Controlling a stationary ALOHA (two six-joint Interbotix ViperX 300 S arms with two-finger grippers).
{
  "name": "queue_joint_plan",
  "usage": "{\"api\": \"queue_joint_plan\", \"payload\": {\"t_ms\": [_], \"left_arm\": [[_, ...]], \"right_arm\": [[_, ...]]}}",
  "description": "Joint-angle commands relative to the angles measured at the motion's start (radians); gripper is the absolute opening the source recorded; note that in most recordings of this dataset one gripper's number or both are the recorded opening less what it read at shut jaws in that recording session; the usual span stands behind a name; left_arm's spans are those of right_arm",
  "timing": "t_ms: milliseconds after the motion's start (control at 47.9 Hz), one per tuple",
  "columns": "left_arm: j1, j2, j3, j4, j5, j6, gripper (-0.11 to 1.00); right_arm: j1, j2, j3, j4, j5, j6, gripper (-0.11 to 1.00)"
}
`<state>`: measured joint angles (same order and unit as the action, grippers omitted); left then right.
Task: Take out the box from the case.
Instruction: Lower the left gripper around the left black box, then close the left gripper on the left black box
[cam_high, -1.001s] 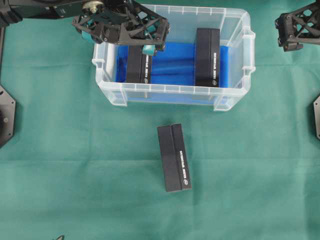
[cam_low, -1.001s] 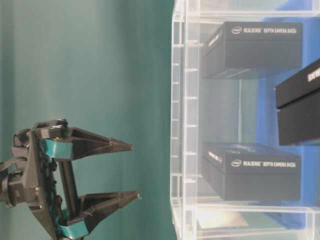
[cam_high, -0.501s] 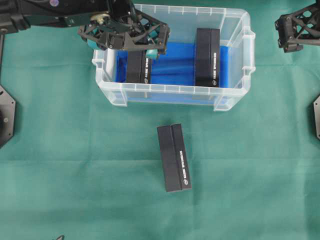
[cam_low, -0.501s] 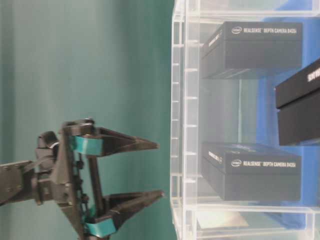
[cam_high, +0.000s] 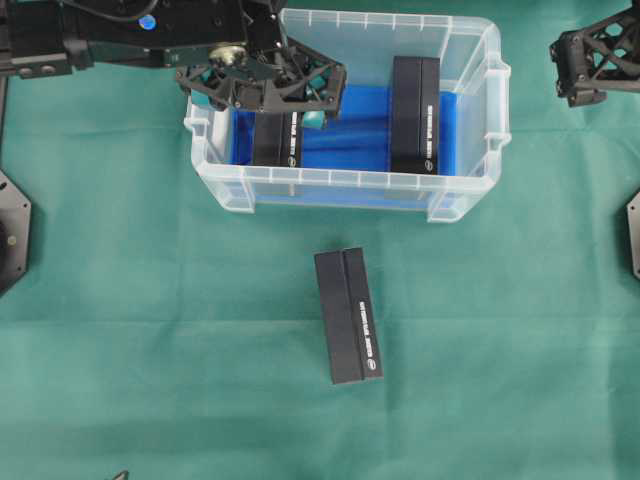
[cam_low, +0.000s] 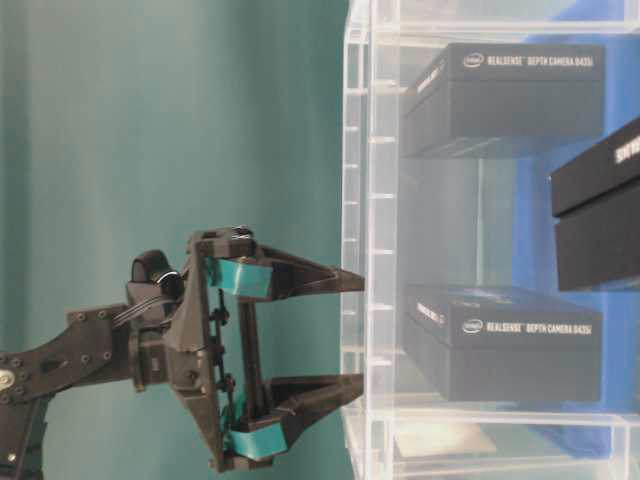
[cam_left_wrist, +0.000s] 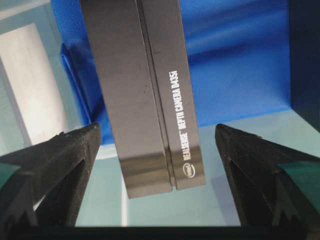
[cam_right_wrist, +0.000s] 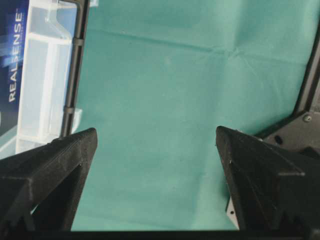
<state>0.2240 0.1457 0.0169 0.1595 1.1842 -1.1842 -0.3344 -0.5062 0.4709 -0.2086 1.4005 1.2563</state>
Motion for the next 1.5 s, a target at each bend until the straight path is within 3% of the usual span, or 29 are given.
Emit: {"api": "queue_joint_plan", "payload": {"t_ms": [0, 793, 1356, 1481], "left_arm": [[0.006, -0.009, -0.009, 0.005, -0.006, -0.002, 0.93], [0.009, 0.023, 0.055, 0.008, -0.061, -0.06, 0.93], [0.008, 0.029, 0.061, 0.008, -0.083, -0.061, 0.93], [0.006, 0.028, 0.064, 0.006, -0.112, -0.061, 0.86]], "right_arm": [[-0.002, -0.005, -0.009, -0.002, -0.005, -0.003, 0.93], [-0.002, -0.005, 0.002, -0.002, -0.061, -0.017, 0.92], [-0.002, -0.005, 0.002, -0.002, -0.063, -0.02, 0.92], [-0.002, -0.005, 0.002, -0.002, -0.063, -0.018, 0.92]]}}
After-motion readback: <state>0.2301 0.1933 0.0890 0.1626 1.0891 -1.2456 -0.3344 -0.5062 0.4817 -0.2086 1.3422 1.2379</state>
